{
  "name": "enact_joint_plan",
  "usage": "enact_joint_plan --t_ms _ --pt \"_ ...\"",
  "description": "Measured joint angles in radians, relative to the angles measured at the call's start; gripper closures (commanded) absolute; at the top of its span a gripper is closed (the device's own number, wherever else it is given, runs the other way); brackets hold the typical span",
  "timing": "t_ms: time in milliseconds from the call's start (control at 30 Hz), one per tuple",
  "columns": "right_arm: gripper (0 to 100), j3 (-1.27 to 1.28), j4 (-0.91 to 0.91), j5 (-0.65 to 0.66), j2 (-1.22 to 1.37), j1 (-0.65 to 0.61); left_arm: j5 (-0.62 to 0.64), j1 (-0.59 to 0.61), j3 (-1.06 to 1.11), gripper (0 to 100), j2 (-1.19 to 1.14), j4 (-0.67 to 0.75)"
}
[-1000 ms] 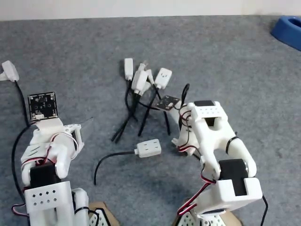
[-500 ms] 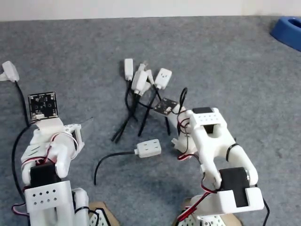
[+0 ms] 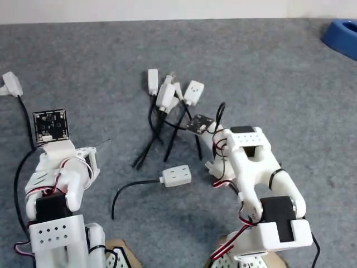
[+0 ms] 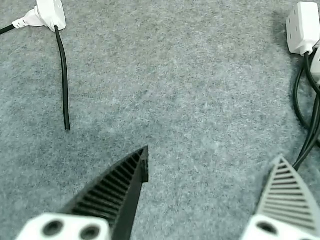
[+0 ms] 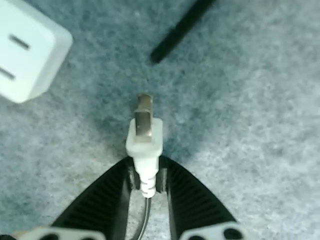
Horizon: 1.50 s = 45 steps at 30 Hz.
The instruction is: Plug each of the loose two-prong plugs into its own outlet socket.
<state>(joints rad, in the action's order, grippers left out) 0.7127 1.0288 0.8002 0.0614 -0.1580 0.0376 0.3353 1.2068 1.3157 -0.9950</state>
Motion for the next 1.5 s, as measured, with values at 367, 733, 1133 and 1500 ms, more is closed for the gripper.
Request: enact_joint_plan --t_ms 367,733,1133,1500 --pt "99.1 0.078 0.002 -0.176 -0.327 -0.054 -0.023 -0.014 0.0 64 0.0 0.0" --pt "99.1 0.362 -0.04 -0.394 -1.162 -0.54 -0.098 -0.206 -0.267 64 -0.311 -0.279" --pt "99.1 0.534 -0.049 -0.456 -1.386 -0.598 -0.135 -0.361 -0.614 64 -0.414 -0.44" --pt "99.1 0.548 -0.106 -0.496 -1.386 -0.571 -0.163 -0.54 -0.623 64 -0.414 -0.476"
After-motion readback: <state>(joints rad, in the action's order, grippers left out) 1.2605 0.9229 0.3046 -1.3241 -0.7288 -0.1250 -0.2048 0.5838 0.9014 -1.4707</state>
